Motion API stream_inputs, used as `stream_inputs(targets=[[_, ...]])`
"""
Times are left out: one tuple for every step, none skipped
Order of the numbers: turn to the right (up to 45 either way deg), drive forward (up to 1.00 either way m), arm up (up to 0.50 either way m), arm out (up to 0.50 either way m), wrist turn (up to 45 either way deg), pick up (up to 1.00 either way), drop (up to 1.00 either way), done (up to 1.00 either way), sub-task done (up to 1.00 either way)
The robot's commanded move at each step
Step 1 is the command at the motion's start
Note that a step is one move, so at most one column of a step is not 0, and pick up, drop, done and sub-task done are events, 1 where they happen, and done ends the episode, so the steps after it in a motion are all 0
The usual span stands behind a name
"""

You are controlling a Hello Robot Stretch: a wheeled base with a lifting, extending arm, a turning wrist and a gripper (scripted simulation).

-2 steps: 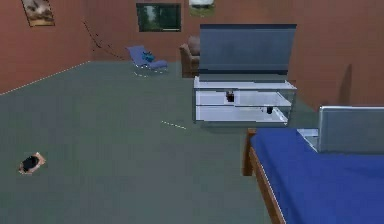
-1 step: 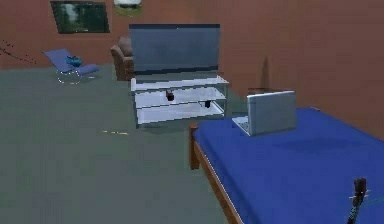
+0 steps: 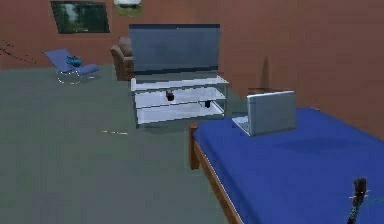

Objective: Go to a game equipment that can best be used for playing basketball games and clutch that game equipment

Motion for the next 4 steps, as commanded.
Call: stream_inputs(targets=[[0.0,0.00,0.30,0.00,0.0,0.00,0.00,0.00,0.00],[0.0,0.00,0.00,0.28,0.0,0.00,0.00,0.00,0.00],[0.0,0.00,0.00,0.00,45.0,0.00,0.00,0.00,0.00],[0.0,0.00,0.00,0.00,45.0,0.00,0.00,0.00,0.00]])
